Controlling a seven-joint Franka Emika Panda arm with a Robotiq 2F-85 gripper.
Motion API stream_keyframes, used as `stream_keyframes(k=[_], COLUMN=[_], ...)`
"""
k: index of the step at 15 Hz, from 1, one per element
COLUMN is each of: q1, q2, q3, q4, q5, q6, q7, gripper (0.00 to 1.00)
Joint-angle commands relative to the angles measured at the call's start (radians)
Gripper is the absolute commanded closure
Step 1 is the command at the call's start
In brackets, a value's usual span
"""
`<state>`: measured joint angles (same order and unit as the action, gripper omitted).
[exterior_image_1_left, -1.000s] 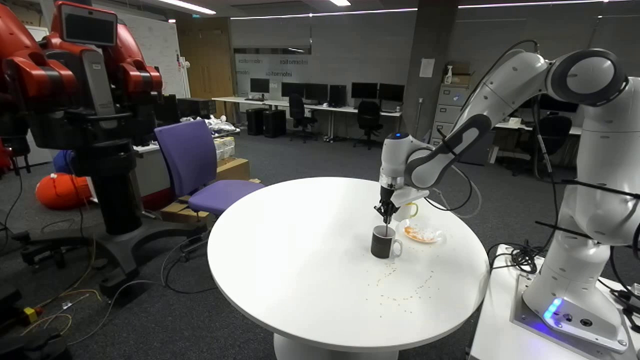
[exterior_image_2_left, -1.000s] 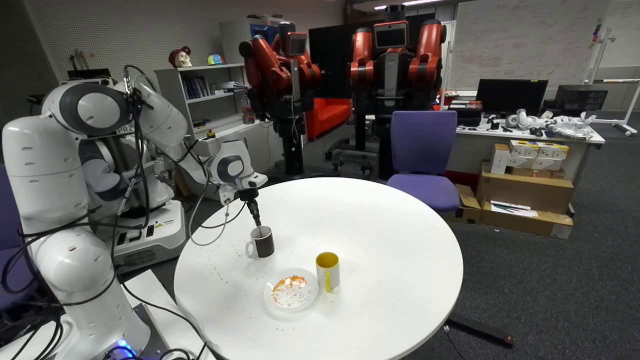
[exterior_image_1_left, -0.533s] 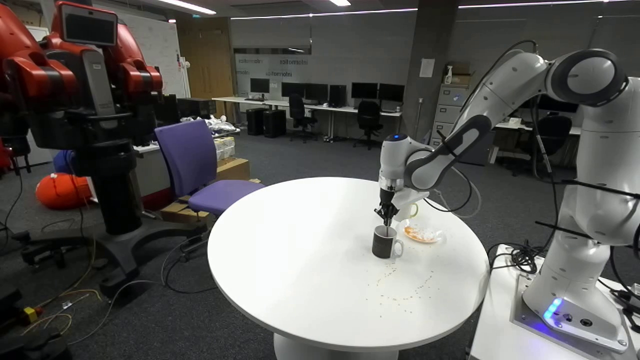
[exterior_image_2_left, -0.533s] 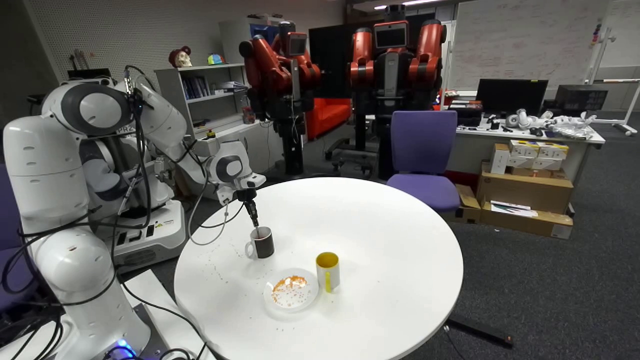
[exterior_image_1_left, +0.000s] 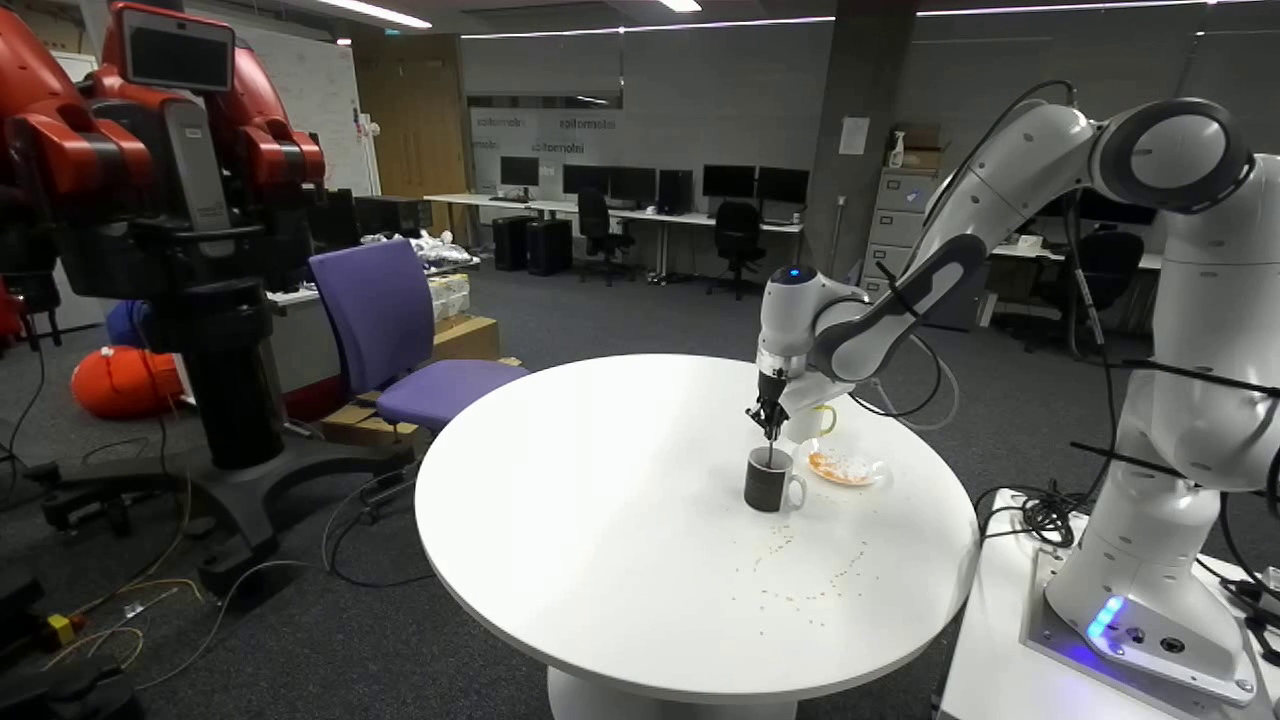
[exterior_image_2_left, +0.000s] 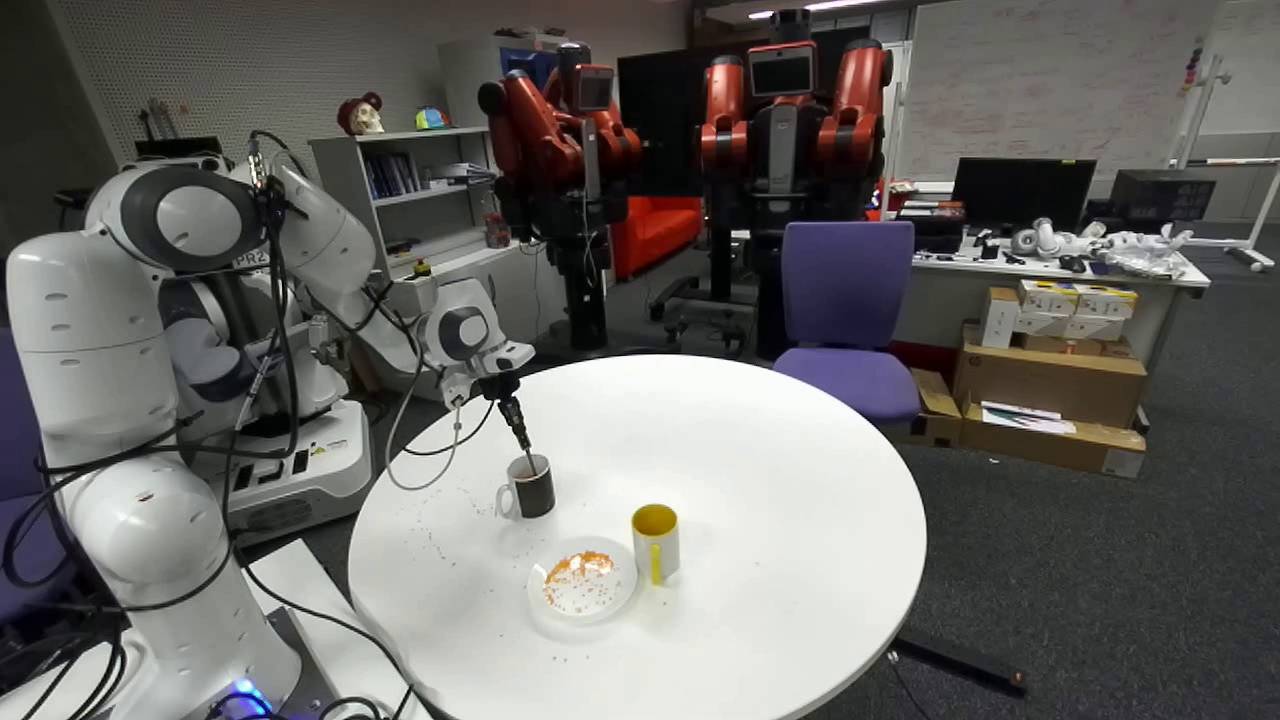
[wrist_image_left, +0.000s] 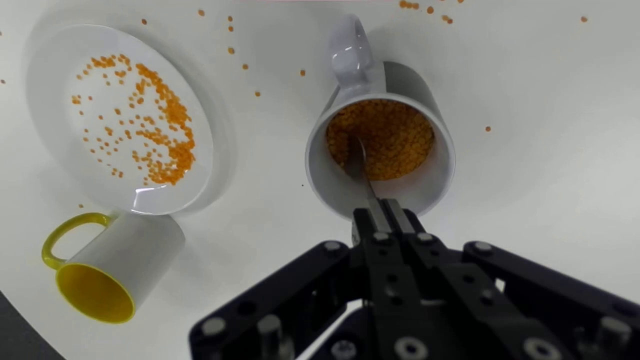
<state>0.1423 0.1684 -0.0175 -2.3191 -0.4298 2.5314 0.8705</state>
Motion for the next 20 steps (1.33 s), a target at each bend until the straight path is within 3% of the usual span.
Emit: stream_keyframes(k=[1,9,20], q1=[0.003,-0.016,0.009], q2=[-0.003,-0.002,0.013], q3=[0.006,0.029,-0.010], q4=[0.013,0.010,0.020], q5=[0.007,0.222,0.017], q6=[-0.013,0.049,0.041], q7=[-0.023,-0.147,-0.082], gripper=[0.99,0.99,0.99])
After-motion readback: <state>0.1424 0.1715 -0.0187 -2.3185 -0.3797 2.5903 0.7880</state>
